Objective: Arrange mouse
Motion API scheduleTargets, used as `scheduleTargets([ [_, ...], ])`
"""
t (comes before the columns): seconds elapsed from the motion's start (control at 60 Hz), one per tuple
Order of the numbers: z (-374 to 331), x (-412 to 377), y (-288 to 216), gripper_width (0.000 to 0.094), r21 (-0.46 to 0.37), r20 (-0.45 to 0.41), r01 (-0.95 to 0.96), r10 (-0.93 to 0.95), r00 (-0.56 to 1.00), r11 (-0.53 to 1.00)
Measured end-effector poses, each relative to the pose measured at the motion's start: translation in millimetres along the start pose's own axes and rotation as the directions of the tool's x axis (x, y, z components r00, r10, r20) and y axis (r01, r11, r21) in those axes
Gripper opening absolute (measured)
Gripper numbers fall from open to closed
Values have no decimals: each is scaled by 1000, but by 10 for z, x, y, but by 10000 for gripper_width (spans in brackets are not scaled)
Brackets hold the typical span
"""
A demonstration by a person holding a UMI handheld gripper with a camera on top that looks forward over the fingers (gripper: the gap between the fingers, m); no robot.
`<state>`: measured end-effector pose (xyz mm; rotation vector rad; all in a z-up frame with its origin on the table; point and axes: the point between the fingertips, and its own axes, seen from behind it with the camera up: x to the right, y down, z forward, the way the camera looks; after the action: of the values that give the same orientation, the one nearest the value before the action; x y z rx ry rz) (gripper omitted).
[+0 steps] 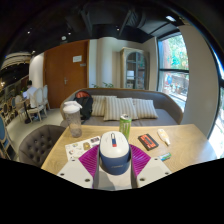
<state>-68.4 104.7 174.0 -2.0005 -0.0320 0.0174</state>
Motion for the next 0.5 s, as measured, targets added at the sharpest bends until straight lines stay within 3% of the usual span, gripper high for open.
scheduleTargets([
  [0.133,130,701,629,433,-119,-60,-21,14,998,993],
  [0.283,270,702,1473,435,-267,-16,-36,33,999,963],
  [0.433,343,652,1863,439,-318,-12,4,-8,1000,948],
  [0.5,362,650,1891,504,-299,-11,9,-13,1000,954],
])
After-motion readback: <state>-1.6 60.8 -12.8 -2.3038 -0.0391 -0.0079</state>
